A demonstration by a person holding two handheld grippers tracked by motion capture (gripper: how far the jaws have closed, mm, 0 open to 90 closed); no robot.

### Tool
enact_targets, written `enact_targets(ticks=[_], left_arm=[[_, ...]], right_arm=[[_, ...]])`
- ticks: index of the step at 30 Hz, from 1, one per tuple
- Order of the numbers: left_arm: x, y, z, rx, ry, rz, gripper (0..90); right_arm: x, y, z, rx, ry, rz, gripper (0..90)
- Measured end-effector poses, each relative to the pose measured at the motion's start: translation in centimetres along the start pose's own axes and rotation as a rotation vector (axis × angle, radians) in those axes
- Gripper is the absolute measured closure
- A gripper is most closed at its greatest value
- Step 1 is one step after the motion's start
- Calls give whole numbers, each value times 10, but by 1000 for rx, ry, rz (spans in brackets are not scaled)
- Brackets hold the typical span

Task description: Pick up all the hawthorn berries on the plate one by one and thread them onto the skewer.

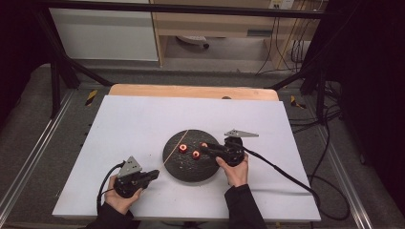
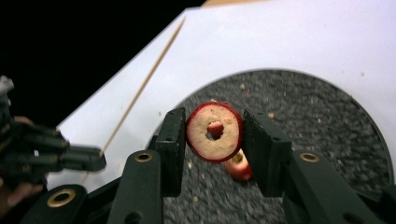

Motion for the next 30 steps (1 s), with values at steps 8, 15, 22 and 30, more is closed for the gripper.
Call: enact_targets(ticks=[8,15,22,30], left_arm=[[-2,1,2,-7,0,-7,885],[-4,2,3,-14,-1,-17,885],[-6,4,4,-29,-2,-30,885],[-8,6,5,-42,-3,-42,885]], right_arm=[[4,8,4,-115,25,61,611],[5,17,3,-192,28,84,612],[6,29,2,-269,54,125,612],[3,37,6,-325,74,161,613]])
Point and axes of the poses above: each handheld gripper's, and its own axes: z roughly forward along the jaws, y roughly out of its top, x roughly to its left, the point moved 8 cm from there along z, roughly forward along the jaws, and after that the axes turned 6 degrees about z, right-handed, at the moved point
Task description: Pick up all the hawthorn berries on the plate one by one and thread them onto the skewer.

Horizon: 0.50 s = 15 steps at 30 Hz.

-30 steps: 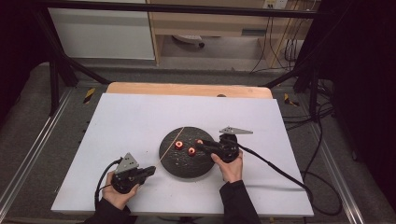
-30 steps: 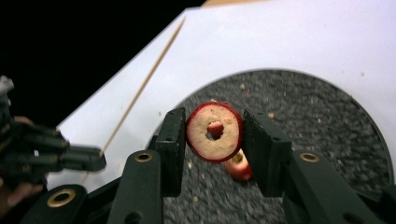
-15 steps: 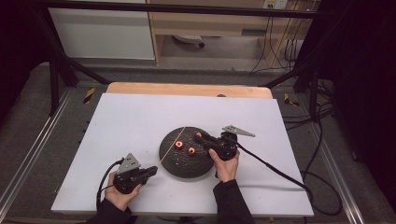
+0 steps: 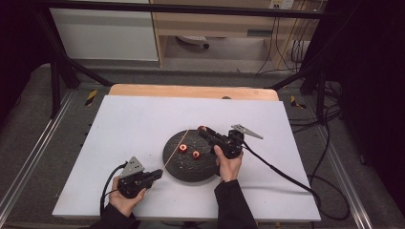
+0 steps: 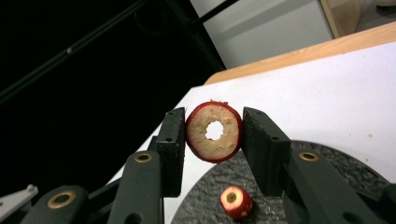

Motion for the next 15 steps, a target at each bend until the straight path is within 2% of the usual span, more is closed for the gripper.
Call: enact_targets(ticks=[4,7,9,15], left_arm=[[-1,1,0,-5,1,-5,885],[-2,1,1,-5,-2,-10,885],[-3,1,2,-7,-3,-14,884],[-6,3,4,-13,-8,-29,884]], right_arm=[[-1,4,2,-26,5,16,613],[-3,9,5,-68,14,34,613],[-3,10,5,-73,15,38,613],[-3,17,6,-132,25,30,612]])
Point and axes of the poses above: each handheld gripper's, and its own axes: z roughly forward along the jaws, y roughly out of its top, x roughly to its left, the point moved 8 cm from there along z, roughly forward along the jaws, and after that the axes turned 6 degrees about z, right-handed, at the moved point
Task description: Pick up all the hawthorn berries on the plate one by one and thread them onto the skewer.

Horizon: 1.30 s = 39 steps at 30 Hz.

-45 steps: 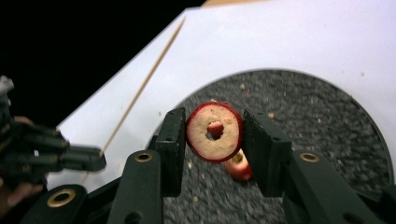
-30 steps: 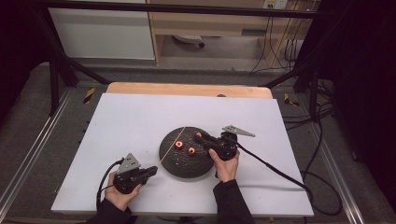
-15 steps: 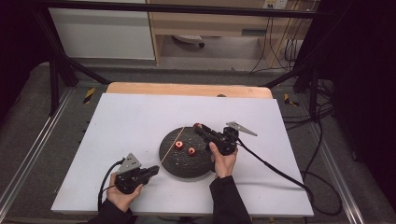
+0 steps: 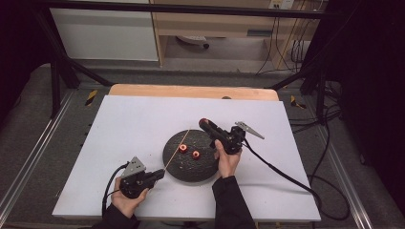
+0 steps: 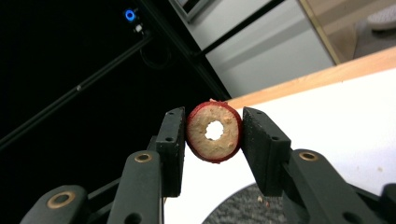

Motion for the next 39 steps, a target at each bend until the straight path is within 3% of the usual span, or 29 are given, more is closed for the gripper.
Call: enact_targets(ticks=[19,39], left_arm=[[-25,18,14,-20,-25,-8,884],[-28,19,18,-22,-34,-24,884]], right_arm=[[6,18,-4,-95,34,2,612],[4,10,-1,-104,45,17,613]])
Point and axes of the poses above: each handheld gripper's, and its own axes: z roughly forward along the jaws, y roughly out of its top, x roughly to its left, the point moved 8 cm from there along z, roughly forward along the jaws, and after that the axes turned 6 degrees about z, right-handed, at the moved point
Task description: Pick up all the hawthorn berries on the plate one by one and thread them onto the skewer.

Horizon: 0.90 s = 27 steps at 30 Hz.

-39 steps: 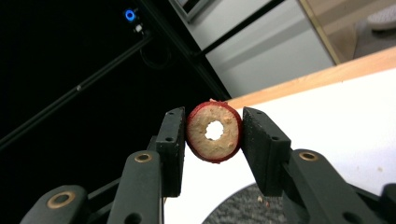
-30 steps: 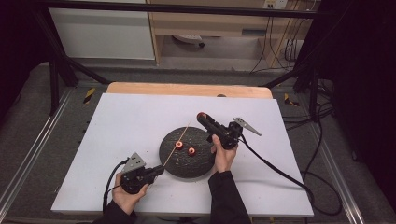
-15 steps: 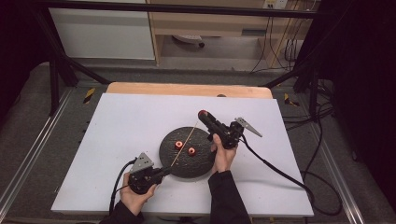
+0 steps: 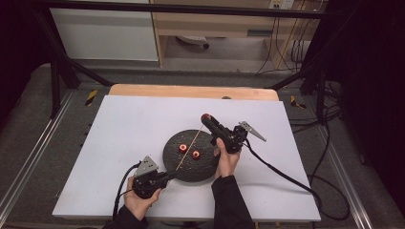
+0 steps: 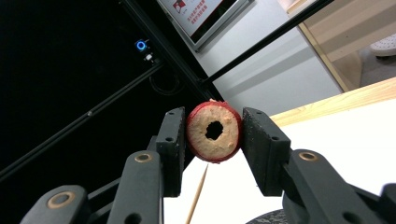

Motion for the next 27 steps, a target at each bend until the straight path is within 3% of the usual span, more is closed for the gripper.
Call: enact_targets(ticks=[10,18,27], left_arm=[[-1,0,2,-4,2,-4,884],[-3,5,4,-16,-4,-34,884],[-9,12,8,-21,24,-60,886]], right_arm=[[-1,-2,1,4,1,6,613],[-1,-4,1,7,5,8,614],[0,-4,0,-13,12,8,614]])
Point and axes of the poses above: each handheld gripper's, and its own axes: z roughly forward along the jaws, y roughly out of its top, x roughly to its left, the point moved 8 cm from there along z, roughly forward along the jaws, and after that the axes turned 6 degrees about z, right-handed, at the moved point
